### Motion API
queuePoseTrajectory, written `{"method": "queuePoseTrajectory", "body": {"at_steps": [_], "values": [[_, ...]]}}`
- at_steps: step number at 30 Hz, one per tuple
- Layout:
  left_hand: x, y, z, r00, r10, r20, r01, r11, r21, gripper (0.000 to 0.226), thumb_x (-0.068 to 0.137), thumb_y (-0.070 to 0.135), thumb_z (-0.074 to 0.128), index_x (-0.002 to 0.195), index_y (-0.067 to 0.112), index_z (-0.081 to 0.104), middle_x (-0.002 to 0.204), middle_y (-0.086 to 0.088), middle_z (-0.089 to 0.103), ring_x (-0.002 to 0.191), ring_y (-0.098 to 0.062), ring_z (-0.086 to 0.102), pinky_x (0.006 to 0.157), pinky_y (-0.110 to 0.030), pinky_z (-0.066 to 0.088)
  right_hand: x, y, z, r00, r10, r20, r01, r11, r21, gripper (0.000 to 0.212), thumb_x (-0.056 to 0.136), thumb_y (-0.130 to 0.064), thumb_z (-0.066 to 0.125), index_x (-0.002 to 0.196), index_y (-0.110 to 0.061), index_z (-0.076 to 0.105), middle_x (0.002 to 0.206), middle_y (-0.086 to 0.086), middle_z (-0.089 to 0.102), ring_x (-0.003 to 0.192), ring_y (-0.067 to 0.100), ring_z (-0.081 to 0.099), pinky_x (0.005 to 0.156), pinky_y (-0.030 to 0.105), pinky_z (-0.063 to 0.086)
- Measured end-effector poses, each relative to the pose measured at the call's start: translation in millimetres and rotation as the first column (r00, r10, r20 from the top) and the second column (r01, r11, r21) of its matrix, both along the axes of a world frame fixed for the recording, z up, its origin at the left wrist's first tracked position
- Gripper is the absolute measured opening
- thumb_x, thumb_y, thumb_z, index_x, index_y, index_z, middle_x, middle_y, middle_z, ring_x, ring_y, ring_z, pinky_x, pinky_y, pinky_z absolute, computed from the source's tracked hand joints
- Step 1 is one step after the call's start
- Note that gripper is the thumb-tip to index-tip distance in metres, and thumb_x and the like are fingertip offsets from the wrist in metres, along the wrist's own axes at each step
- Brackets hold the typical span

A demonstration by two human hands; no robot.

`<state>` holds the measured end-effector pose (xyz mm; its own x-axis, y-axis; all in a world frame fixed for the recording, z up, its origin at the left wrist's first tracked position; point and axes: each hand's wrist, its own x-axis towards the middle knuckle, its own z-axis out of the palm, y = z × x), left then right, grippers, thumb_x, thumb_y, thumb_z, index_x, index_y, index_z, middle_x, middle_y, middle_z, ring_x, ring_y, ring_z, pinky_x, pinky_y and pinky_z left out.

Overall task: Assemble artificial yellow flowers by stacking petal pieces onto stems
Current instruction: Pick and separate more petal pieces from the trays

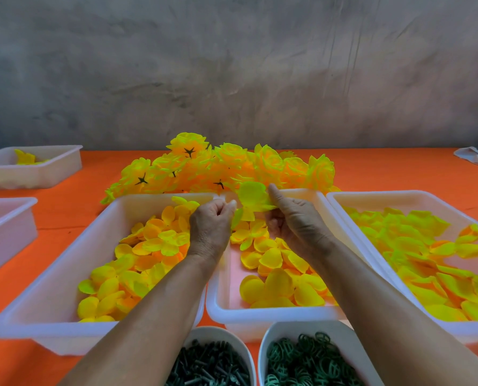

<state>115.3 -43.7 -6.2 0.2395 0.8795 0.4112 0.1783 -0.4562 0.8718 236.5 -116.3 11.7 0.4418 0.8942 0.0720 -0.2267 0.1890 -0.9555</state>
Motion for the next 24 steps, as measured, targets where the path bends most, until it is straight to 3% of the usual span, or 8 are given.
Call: {"method": "queuePoseTrajectory", "body": {"at_steps": [6,11,14,17,24], "values": [[-1,1,-2,0.991,0.037,0.129,-0.032,0.999,-0.040,0.049,0.092,0.030,0.058,0.051,0.014,0.036,0.056,-0.009,0.033,0.057,-0.019,0.026,0.053,-0.033,0.022,3,0,5,0.974,0.174,-0.147,-0.176,0.984,0.000,0.013,0.092,-0.012,0.052,0.085,-0.004,0.060,0.058,0.004,0.065,0.044,0.008,0.055,0.042,0.017,0.044],[-1,-1,0,0.946,-0.047,0.320,0.096,0.986,-0.137,0.049,0.083,0.031,0.066,0.047,0.013,0.038,0.037,0.006,0.037,0.035,-0.008,0.027,0.039,-0.017,0.023,8,2,0,0.995,0.050,-0.082,-0.054,0.998,-0.040,0.014,0.090,-0.013,0.057,0.079,-0.006,0.061,0.050,-0.001,0.060,0.038,0.005,0.049,0.041,0.015,0.039],[0,-4,1,0.928,-0.086,0.363,0.136,0.984,-0.116,0.043,0.084,0.024,0.067,0.052,0.002,0.048,0.042,-0.003,0.046,0.033,-0.006,0.034,0.037,-0.014,0.029,10,5,-5,0.999,-0.016,-0.044,0.010,0.992,-0.123,0.015,0.088,-0.015,0.062,0.075,-0.007,0.062,0.050,-0.001,0.057,0.037,0.004,0.047,0.043,0.018,0.038],[1,-7,2,0.927,-0.150,0.345,0.191,0.978,-0.087,0.030,0.090,0.014,0.061,0.069,-0.008,0.059,0.050,-0.007,0.051,0.039,-0.004,0.043,0.041,-0.016,0.038,12,7,-8,0.997,-0.059,-0.046,0.050,0.983,-0.179,0.012,0.086,-0.013,0.065,0.077,-0.006,0.062,0.050,0.001,0.058,0.036,0.004,0.048,0.040,0.015,0.039],[1,-7,3,0.953,-0.164,0.254,0.182,0.982,-0.047,0.009,0.087,-0.002,0.060,0.083,0.004,0.065,0.064,-0.004,0.060,0.049,0.002,0.053,0.047,-0.014,0.045,14,8,-9,0.986,-0.137,-0.094,0.111,0.964,-0.240,0.016,0.086,-0.012,0.066,0.072,-0.006,0.060,0.043,-0.001,0.056,0.033,0.003,0.047,0.036,0.012,0.036]]}}
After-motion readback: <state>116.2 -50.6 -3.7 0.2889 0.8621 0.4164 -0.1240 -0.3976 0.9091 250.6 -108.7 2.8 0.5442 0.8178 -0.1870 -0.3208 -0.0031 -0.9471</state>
